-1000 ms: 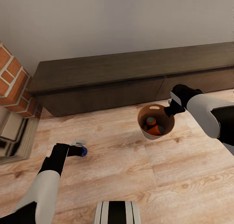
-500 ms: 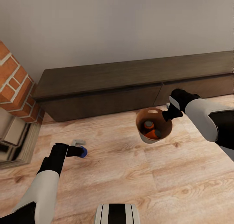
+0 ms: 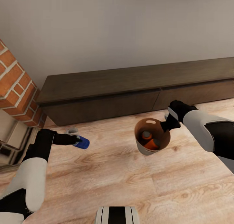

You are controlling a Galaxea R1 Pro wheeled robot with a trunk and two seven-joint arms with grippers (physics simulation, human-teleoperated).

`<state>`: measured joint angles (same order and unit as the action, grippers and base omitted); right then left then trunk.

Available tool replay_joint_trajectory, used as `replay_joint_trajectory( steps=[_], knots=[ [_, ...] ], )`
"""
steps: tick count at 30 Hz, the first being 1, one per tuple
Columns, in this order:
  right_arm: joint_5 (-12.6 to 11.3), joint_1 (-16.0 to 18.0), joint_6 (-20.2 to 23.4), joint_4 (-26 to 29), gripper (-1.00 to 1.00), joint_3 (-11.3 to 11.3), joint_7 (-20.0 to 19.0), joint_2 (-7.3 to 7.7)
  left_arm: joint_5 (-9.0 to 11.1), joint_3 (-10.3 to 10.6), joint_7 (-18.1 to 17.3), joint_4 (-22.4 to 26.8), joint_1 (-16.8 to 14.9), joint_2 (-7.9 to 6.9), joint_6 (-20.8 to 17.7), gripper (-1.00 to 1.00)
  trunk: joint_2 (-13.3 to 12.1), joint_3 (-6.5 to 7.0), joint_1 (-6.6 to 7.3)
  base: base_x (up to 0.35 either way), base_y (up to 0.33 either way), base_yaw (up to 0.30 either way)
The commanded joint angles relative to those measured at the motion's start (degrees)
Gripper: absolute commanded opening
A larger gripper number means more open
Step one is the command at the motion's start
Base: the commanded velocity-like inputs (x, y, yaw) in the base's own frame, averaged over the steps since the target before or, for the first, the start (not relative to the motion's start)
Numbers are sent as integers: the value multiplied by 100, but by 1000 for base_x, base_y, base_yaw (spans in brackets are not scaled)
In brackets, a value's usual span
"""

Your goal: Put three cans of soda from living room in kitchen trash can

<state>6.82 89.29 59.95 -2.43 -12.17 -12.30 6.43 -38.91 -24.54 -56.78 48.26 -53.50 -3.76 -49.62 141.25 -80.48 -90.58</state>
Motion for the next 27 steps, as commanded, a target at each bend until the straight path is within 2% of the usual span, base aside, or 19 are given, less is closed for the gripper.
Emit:
replay_joint_trajectory(
  steps=[1,2,3,4,5,6,8,10,11,13,14,18,20,22,24,25,26,27],
  knots=[
    [-69,-26,5,4,-100,96,-17,1,-42,4,-231,6,-74,-60,-39,-100,-42,18,22,0,0,0],
    [-68,-64,5,5,-100,100,-43,5,-71,13,-636,13,-227,-167,-129,-100,-82,36,44,0,0,0],
    [-68,-77,5,5,-100,102,-50,7,-83,19,-818,14,-314,-218,-174,-100,-122,54,66,0,0,0],
    [-67,-108,5,5,-100,104,-69,9,-113,65,-1307,15,-590,-352,-283,-100,-162,72,88,0,0,0],
    [-67,-118,5,5,-100,105,-73,9,-119,99,-1455,14,-683,-387,-308,-100,-202,90,110,0,0,0],
    [-67,-145,5,7,-100,105,-79,8,-131,218,-1741,10,-862,-443,-359,-100,-242,108,132,0,0,0],
    [-64,-252,5,23,-100,108,-85,5,-143,688,-2356,-3,-1162,-547,-449,-100,-322,144,176,0,0,0],
    [-62,-318,5,33,-100,109,-86,-4,-147,971,-2682,-11,-1260,-619,-471,-100,-403,180,220,0,0,0],
    [-62,-365,5,40,-100,109,-87,-17,-145,1224,-2982,-5,-1338,-683,-486,-100,-443,198,242,0,0,0],
    [-64,-395,5,47,-100,110,-88,-29,-135,1405,-3205,-2,-1435,-727,-496,-100,-523,234,286,0,0,0],
    [-65,-421,5,52,-100,110,-88,-44,-126,1566,-3322,-18,-1591,-748,-512,-100,-563,252,308,0,0,0],
    [-68,-439,5,56,-100,113,-87,-80,-102,1672,-3322,-11,-1788,-735,-585,-100,-723,323,396,0,0,0],
    [-72,-446,5,57,-100,116,-88,-108,-83,1698,-3322,-6,-1925,-694,-656,-100,-804,359,440,0,0,0],
    [-84,-451,5,58,-100,118,-88,-192,-69,1736,-3322,4,-2094,-490,-777,-100,-884,395,484,0,0,0],
    [-118,-454,5,58,-100,118,-84,-323,-69,1916,-3322,12,-2218,-142,-985,-100,-964,431,528,0,0,0],
    [-140,-455,5,58,-100,119,-82,-427,-70,2201,-3322,14,-2261,102,-1038,-100,-1004,449,550,0,0,0],
    [-145,-456,5,58,-100,119,-82,-463,-70,2304,-3322,15,-2270,185,-1038,-100,-1044,467,572,0,0,0],
    [-152,-456,5,58,-100,119,-79,-543,-76,2484,-3322,14,-2283,351,-1038,-100,-1084,485,593,0,0,0]
  ],
)
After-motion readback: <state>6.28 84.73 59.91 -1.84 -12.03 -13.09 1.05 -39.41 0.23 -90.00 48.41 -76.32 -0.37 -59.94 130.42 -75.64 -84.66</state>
